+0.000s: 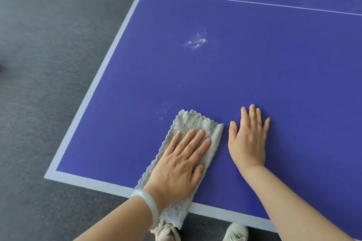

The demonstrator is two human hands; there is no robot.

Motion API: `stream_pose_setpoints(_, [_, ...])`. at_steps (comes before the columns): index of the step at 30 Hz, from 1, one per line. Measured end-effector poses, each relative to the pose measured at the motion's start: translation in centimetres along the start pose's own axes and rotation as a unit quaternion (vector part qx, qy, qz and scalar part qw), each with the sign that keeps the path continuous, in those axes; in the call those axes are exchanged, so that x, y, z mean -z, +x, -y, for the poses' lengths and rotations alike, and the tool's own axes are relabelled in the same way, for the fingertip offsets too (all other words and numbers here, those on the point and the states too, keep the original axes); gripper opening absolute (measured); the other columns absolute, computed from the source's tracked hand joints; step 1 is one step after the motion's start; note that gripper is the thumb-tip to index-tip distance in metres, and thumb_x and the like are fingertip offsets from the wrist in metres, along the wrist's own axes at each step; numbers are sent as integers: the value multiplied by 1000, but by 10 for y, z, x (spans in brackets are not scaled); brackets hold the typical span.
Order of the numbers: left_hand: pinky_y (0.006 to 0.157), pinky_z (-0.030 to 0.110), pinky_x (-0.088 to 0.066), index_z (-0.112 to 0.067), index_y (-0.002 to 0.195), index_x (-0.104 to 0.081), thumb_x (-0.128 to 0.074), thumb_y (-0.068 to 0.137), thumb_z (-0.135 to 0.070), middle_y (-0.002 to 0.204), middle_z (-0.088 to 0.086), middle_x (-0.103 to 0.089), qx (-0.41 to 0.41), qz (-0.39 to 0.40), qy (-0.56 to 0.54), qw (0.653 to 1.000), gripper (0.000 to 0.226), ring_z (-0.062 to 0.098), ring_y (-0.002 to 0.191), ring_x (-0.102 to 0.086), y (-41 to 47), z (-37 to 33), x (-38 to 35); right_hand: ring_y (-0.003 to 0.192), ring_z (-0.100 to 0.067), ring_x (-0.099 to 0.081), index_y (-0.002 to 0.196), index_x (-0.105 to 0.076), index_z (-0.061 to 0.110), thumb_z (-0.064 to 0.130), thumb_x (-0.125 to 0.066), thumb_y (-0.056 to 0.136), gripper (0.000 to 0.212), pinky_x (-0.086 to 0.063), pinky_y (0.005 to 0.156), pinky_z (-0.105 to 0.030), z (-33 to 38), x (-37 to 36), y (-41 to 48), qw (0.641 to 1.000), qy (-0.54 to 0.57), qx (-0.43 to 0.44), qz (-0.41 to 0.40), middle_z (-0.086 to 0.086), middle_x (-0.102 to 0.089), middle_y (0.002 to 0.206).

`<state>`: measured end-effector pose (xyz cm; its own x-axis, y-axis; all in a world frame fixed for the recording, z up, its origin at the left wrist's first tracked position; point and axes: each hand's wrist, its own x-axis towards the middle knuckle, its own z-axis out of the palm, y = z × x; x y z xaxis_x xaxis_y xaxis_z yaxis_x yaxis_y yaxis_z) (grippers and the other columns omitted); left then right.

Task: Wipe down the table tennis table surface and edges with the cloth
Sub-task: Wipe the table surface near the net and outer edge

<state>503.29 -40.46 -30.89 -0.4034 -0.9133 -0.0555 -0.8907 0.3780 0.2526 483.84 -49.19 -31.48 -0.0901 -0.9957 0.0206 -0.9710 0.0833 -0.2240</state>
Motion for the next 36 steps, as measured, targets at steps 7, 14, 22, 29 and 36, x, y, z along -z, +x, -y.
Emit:
stream_pose_setpoints(7, [123,44,-1,-27,158,-14,-25,98,-39,165,-6,-4,325,-71,-14,943,62,14,152,2,18,106,33,149,-31,-23,151,-35,3,31,-34,104,55,-14,121,-57,11,-2,-3,995,-50,89,-10,-16,-29,159])
stream_pose_setpoints(14, [121,50,-1,-21,158,-7,-27,100,-35,166,-2,1,201,-64,-16,977,63,20,152,10,63,-8,4,150,-21,-24,150,-38,7,28,-29,105,50,-13,124,-45,6,0,-2,992,54,115,9,-8,-31,159])
stream_pose_setpoints(22, [122,46,-8,-31,157,-18,-35,97,-42,165,-9,-9,40,-17,11,999,63,14,152,-1,-13,37,7,149,-21,-25,148,-41,6,30,-32,101,54,-15,124,-46,3,3,-4,988,85,127,10,-9,-33,158])
stream_pose_setpoints(29, [123,46,4,-26,158,-5,-20,100,-37,166,-5,1,389,-83,-11,918,61,17,152,7,45,83,25,150,-24,-22,151,-35,6,30,-43,101,55,-16,123,-48,8,1,-3,992,-11,124,17,-11,-29,160])
stream_pose_setpoints(36, [121,50,-8,-25,158,-17,-29,102,-37,165,-4,-8,66,-35,-17,997,58,19,152,3,29,-20,-3,149,-26,-26,149,-38,4,31,-35,97,58,-18,122,-51,6,2,-4,991,-6,135,2,-13,-32,158])
